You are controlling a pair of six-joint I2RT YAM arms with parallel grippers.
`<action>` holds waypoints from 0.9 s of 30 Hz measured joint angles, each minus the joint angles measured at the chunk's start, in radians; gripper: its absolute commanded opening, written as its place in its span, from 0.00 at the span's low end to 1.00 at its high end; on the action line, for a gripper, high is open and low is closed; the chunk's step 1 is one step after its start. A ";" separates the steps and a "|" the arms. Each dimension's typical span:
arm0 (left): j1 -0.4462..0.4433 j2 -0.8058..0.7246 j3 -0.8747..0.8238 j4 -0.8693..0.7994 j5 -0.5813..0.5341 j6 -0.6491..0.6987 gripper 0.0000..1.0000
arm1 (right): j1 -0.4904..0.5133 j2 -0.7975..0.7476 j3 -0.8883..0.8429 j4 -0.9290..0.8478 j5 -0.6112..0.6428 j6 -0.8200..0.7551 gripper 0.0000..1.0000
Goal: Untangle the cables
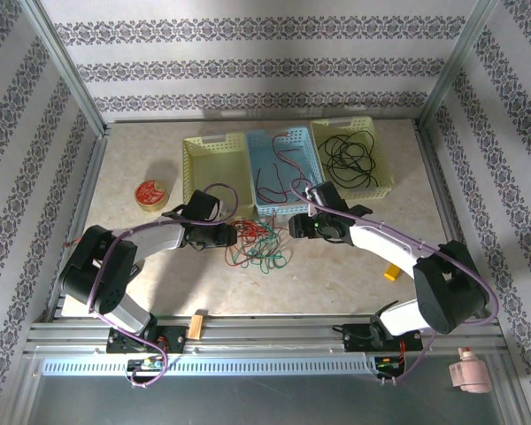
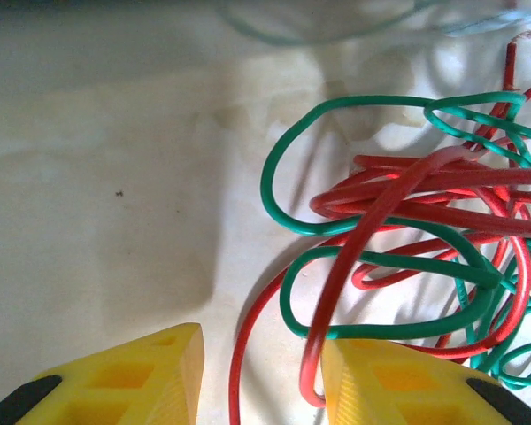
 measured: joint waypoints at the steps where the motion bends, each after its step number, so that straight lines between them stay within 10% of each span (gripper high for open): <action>1: -0.001 0.000 0.000 0.000 0.003 0.001 0.40 | -0.006 0.010 0.000 0.006 -0.001 0.001 0.49; 27: -0.036 -0.027 0.000 0.000 -0.004 0.031 0.41 | 0.007 0.192 0.069 0.052 -0.061 0.000 0.25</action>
